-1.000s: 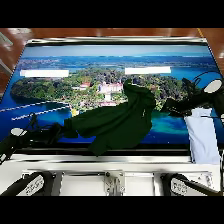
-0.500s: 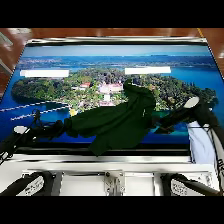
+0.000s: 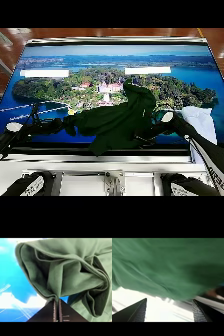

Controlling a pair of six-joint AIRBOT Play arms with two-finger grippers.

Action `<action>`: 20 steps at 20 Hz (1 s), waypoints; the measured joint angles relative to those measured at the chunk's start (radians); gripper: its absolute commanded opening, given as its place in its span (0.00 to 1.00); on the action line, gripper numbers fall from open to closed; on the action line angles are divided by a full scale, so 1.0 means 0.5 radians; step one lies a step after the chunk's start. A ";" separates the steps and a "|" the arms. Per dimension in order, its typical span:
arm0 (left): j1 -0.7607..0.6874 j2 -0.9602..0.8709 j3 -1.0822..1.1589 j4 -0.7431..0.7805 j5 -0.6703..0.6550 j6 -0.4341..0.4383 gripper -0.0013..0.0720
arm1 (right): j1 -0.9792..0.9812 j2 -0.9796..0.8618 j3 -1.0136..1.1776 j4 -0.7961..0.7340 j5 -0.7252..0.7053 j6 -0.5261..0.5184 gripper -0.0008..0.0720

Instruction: Fold the shirts.

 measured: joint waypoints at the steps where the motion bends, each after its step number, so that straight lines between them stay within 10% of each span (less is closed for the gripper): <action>1: 0.000 0.004 0.009 0.002 -0.010 0.007 0.07 | 0.050 0.000 -0.009 0.014 -0.077 0.055 0.95; 2: 0.000 0.006 0.019 0.004 -0.015 0.011 0.07 | 0.096 0.001 -0.015 0.035 -0.145 0.117 0.92; 6: 0.000 0.011 0.068 0.005 -0.013 0.016 0.07 | 0.232 0.001 -0.027 0.063 -0.380 0.275 0.10; 14: 0.038 0.089 0.309 0.009 -0.063 0.105 0.07 | 0.279 0.246 0.105 -0.063 -0.420 0.124 0.09; 20: 0.240 0.462 1.015 0.008 -0.139 0.097 0.07 | 0.281 0.890 0.803 -0.928 -0.409 0.163 0.09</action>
